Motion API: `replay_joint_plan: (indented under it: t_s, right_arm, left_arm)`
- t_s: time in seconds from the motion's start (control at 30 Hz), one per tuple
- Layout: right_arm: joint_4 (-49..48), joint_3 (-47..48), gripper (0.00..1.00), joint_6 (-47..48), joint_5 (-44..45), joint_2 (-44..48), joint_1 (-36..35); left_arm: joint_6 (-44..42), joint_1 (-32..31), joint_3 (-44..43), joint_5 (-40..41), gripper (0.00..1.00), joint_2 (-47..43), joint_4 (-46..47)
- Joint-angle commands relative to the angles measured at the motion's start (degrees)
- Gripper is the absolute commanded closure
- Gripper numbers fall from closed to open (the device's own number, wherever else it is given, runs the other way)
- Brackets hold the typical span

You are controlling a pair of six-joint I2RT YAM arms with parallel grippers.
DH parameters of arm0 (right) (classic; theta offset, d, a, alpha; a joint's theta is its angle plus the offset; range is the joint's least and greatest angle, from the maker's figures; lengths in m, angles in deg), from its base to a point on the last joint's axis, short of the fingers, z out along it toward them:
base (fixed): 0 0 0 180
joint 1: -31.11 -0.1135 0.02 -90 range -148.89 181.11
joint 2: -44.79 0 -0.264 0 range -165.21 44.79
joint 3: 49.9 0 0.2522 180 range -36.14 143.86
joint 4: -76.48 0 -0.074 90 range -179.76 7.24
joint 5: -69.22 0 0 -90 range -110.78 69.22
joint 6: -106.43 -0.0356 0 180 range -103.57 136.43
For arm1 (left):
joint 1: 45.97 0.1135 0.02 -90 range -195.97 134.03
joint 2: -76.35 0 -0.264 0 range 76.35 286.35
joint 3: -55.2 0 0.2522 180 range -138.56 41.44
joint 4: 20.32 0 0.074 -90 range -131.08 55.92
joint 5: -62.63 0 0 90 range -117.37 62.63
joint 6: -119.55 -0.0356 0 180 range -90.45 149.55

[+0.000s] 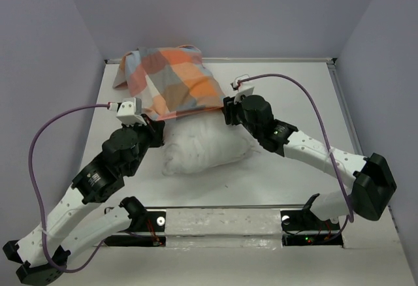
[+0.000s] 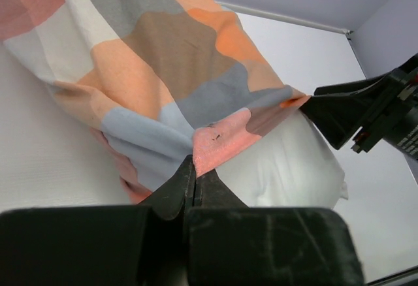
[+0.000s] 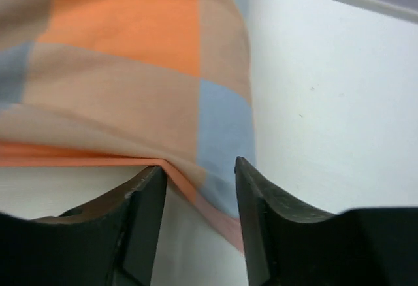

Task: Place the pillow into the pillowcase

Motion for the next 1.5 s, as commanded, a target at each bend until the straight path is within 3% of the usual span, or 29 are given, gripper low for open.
replay_joint_plan:
  t_s: [0.0,0.2,0.47,0.57,0.73,0.8,0.87,0.93,0.97,1.03,1.07,1.1,1.13,1.17,1.2,1.23,1.33,1.4,1.47]
  right_arm:
    - [-8.84,-6.03,0.52,-5.67,10.05,3.17,4.67]
    - [-17.11,-12.54,0.52,-6.98,-4.35,0.1,6.71]
    - [-26.33,-19.57,0.55,-12.26,-5.86,-2.45,9.51]
    - [-30.37,-21.07,0.58,-16.64,-15.21,-6.48,13.12]
    - [-35.74,-20.46,0.75,-15.78,-24.56,-7.99,13.12]
    - [-35.05,-18.61,1.0,-14.72,-27.56,-7.38,13.12]
    - [-32.86,-18.52,1.0,-14.55,-27.92,-2.67,13.12]
    - [-36.0,-25.44,1.0,-15.77,-27.4,6.11,13.12]
    - [-32.01,-26.51,1.0,-16.21,-26.17,16.78,13.12]
    - [-20.26,-20.92,1.0,-14.99,-25.2,26.07,13.12]
    - [-8.88,-17.5,1.0,-14.55,-24.85,29.77,13.12]
    - [-4.07,-8.85,1.0,-14.46,-25.37,35.11,13.12]
    - [5.98,-3.46,1.0,-13.85,-27.2,36.38,13.12]
    - [10.09,2.25,1.0,-13.58,-28.52,36.74,13.12]
    - [13.61,14.93,1.0,-12.8,-29.49,34.92,13.12]
    - [21.39,22.19,1.0,-12.09,-30.37,32.73,13.12]
    - [29.79,44.49,1.0,-8.93,-28.72,23.0,13.12]
    - [31.57,49.58,1.0,-8.4,-24.68,18.66,13.12]
    - [32.1,46.81,1.0,-8.31,-22.22,13.49,13.12]
  left_arm:
    - [-1.79,0.25,-6.77,2.26,1.0,-1.61,3.87]
    - [-2.14,0.25,-8.27,1.47,1.0,-0.46,4.57]
    - [-2.14,0.25,-7.56,1.12,1.0,-0.11,4.83]
    - [-2.23,0.25,-7.74,1.56,1.0,-0.29,4.57]
    - [-1.97,0.25,-8.18,1.65,1.0,-0.46,4.48]
    - [-1.97,0.25,-8.26,1.65,1.0,-0.55,4.92]
    - [-1.97,0.25,-8.53,1.13,1.0,-0.81,5.71]
    - [-2.49,0.25,-9.84,-0.36,1.0,-0.99,6.59]
    - [-2.75,0.25,-10.46,-0.72,1.0,-0.9,7.2]
    - [-3.9,0.25,-13.34,-2.65,1.0,-0.81,8.08]
    - [-4.33,0.25,-14.67,-3.01,1.0,-0.2,8.78]
    - [-5.38,0.25,-16.42,-3.27,1.0,0.24,9.05]
    - [-5.92,0.17,-20.09,-3.62,1.0,1.11,9.4]
    - [-6.27,0.25,-22.05,-4.06,1.0,1.73,9.58]
    - [-7.32,0.25,-24.5,-4.5,1.0,2.43,9.58]
    - [-8.02,0.17,-30.18,-4.85,1.0,4.35,8.71]
    - [-11.44,0.17,-43.1,-2.06,1.0,9.88,5.81]
    - [-12.77,0.17,-46.49,-0.82,1.0,12.01,3.87]
    - [-12.86,0.17,-43.72,1.89,1.0,12.89,2.47]
